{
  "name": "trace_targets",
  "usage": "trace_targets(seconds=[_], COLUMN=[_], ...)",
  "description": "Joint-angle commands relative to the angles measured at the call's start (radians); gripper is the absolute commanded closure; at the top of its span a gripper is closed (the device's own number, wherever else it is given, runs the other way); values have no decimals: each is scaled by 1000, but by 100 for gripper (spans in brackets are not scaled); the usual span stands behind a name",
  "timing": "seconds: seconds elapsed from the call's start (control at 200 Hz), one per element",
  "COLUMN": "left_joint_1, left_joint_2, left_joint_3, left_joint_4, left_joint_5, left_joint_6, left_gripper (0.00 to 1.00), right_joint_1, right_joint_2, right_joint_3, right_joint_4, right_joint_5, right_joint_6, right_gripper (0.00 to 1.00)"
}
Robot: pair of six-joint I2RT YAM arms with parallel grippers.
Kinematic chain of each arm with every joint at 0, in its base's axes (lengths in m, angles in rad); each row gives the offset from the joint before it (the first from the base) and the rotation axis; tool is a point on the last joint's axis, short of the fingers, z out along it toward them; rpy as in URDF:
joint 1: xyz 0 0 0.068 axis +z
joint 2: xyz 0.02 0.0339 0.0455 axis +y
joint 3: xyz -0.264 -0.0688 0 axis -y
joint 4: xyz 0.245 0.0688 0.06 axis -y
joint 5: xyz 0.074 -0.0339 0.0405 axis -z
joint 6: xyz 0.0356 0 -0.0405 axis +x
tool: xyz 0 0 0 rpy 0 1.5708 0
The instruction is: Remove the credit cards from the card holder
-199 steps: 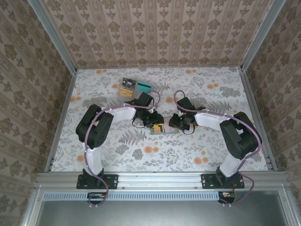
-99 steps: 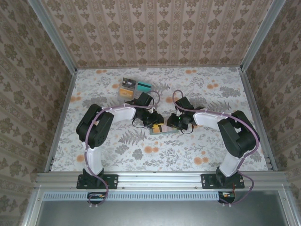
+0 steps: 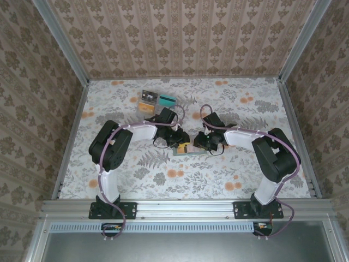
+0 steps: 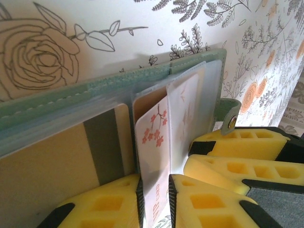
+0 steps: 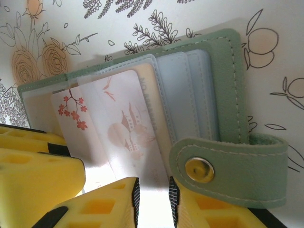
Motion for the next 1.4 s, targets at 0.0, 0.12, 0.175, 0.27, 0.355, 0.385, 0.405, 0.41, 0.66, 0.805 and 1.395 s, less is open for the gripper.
trace_targets(seconds=[0.0,0.12,0.175,0.27,0.355,0.385,0.405,0.41,0.66,0.805,1.395], left_joint_1=[2,2,4,14,30,37,43,44,126,173,286], left_joint_2=[24,21,17,-4,-37,-54,-64,-68,-231,-314,-440], left_joint_3=[-18,-24,-26,-31,-35,-36,-38,-39,-49,-48,-141], left_joint_4=[66,74,65,27,-34,-63,-83,-88,-221,-210,335], left_joint_5=[53,49,41,31,19,11,4,1,-32,-16,177], left_joint_6=[-22,-21,-16,13,57,81,99,103,213,215,-203], left_gripper=[80,87,92,97,99,99,100,100,100,100,99], right_joint_1=[8,10,8,7,3,1,-1,-1,-12,-16,-37], right_joint_2=[50,47,43,31,18,14,12,11,-59,-135,-13], right_joint_3=[-23,-24,-25,-25,-25,-27,-27,-27,-24,-23,96], right_joint_4=[-23,-28,-35,-49,-62,-61,-60,-60,61,163,796], right_joint_5=[-17,-10,2,22,47,50,50,50,-43,-101,-413], right_joint_6=[15,16,16,17,19,19,19,18,10,26,501], right_gripper=[72,72,72,72,72,72,72,72,72,64,48])
